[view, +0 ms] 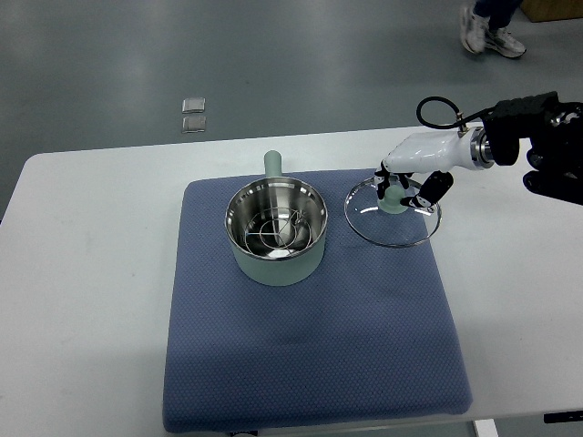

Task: Open lid and place right of pot

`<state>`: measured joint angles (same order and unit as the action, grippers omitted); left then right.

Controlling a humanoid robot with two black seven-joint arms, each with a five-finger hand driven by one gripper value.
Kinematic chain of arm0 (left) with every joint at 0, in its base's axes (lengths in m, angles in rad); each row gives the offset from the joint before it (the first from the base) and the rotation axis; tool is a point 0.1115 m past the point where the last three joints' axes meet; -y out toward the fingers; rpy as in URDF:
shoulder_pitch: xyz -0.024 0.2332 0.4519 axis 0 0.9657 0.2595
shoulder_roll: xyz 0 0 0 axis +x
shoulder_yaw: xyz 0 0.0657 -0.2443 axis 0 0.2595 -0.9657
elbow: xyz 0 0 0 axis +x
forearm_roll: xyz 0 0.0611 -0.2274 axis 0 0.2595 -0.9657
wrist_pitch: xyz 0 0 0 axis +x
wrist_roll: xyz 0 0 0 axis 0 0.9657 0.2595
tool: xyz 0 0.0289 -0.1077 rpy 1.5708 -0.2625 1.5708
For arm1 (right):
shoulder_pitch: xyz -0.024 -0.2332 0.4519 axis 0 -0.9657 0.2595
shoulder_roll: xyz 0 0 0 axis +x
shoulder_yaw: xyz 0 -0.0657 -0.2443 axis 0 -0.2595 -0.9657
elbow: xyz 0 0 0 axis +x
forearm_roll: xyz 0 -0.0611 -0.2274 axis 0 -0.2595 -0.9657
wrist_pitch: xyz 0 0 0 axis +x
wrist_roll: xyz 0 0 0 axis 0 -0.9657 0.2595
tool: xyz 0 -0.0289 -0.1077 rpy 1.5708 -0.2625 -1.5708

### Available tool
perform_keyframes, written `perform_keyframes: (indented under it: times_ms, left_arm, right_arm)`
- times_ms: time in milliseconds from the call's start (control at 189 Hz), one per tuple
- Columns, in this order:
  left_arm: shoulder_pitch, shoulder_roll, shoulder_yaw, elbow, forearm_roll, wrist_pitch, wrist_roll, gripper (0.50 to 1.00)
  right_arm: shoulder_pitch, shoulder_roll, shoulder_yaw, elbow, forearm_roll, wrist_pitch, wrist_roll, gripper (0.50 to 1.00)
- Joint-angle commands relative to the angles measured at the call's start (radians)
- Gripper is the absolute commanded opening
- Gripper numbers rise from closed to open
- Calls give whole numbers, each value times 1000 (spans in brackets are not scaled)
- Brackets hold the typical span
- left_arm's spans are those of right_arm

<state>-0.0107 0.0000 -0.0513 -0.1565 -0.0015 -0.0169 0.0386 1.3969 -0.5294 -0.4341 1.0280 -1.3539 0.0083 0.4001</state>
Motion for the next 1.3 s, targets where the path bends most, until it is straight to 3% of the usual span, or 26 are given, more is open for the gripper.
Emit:
perform_keyframes:
  times_ms: [0, 350, 360, 387, 435, 440, 450, 519, 578, 684, 689, 980, 1097, 1293]
  left_arm:
    - [0, 0, -1, 0, 0, 0, 0, 1000]
    - [0, 0, 1, 0, 0, 0, 0, 1000]
    - [0, 0, 1, 0, 0, 0, 0, 1000]
    - [0, 0, -1, 0, 0, 0, 0, 1000]
    - [0, 0, -1, 0, 0, 0, 0, 1000]
    - [0, 0, 1, 0, 0, 0, 0, 1000]
    - [0, 0, 1, 0, 0, 0, 0, 1000]
    - [0, 0, 1, 0, 0, 0, 0, 1000]
    - [0, 0, 1, 0, 0, 0, 0, 1000]
    - [0, 0, 1, 0, 0, 0, 0, 1000]
    - [0, 0, -1, 0, 0, 0, 0, 1000]
    - [0, 0, -1, 0, 0, 0, 0, 1000]
    - [0, 0, -1, 0, 0, 0, 0, 1000]
    - [0, 0, -1, 0, 0, 0, 0, 1000]
  right_arm:
    - [-22, 12, 0, -9, -1, -11, -1, 500]
    - [-68, 34, 3, -22, 2, -44, -6, 500]
    - [-68, 32, 2, -22, 1, -44, -6, 507]
    - [-70, 34, 3, -23, 2, -44, -4, 582]
    - [-70, 34, 3, -23, 2, -44, -4, 582]
    - [-68, 31, 3, -23, 2, -44, -4, 772]
    - [-68, 31, 3, -23, 4, -45, -4, 797]
    - [-68, 29, 3, -23, 4, -44, -3, 809]
    - [-68, 29, 3, -23, 7, -44, 0, 854]
    - [-68, 29, 3, -22, 7, -44, 0, 864]
    - [-68, 29, 5, -22, 9, -44, 2, 901]
    - [-64, 3, 75, -23, 18, -37, 6, 901]
    - [-87, -53, 221, -26, 47, -16, 6, 901]
    - [-354, -61, 658, -82, 211, -2, -9, 901]
